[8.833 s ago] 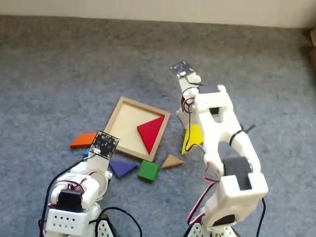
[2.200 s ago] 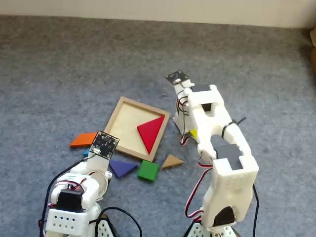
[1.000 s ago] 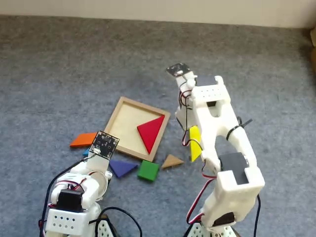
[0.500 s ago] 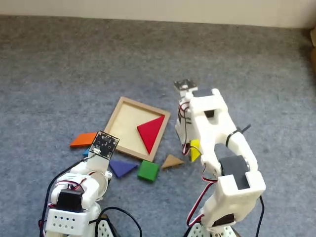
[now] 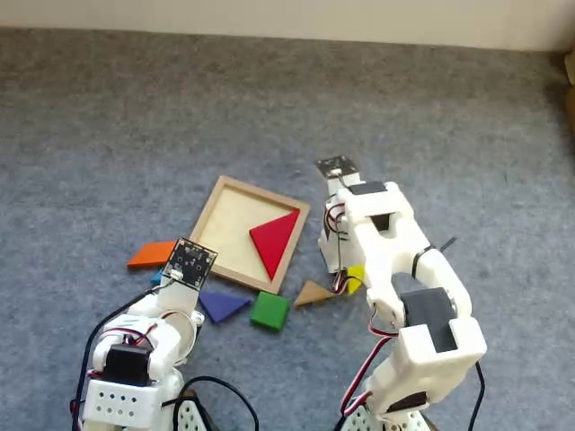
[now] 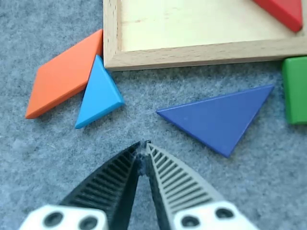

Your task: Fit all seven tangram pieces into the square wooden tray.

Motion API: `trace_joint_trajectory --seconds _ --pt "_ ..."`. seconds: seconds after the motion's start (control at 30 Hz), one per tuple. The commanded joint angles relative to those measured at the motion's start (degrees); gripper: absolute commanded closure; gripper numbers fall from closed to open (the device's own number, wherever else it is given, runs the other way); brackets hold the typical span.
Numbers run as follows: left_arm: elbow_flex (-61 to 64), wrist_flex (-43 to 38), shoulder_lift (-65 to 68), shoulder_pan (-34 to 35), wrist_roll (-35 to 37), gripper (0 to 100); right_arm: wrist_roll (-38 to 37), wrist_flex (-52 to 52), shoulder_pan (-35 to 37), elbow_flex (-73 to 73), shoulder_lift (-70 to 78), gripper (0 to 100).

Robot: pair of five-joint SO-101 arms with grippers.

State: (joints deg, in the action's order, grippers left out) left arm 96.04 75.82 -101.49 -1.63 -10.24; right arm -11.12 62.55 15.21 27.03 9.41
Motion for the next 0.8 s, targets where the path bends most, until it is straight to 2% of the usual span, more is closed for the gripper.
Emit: trace_joint_trajectory --seconds 0.0,0.1,0.33,0.5,0.77 --pt "1.1 0.09 -2.86 0.31 0.26 99 0.7 -1.89 0.04 0.04 -2.15 66.2" --pt "1.1 0.09 -2.86 0.31 0.26 99 3.52 -1.98 0.04 0.04 -2.15 70.1" --pt "1.1 0.09 -2.86 0.31 0.26 99 4.22 -1.54 0.04 0.04 -2.24 71.4" --pt "1.1 0.09 -2.86 0.31 0.26 99 3.96 -1.54 0.04 -0.04 -2.68 78.7" --pt "1.1 0.09 -2.86 0.31 0.26 99 3.78 1.54 0.04 -0.48 -2.86 78.9"
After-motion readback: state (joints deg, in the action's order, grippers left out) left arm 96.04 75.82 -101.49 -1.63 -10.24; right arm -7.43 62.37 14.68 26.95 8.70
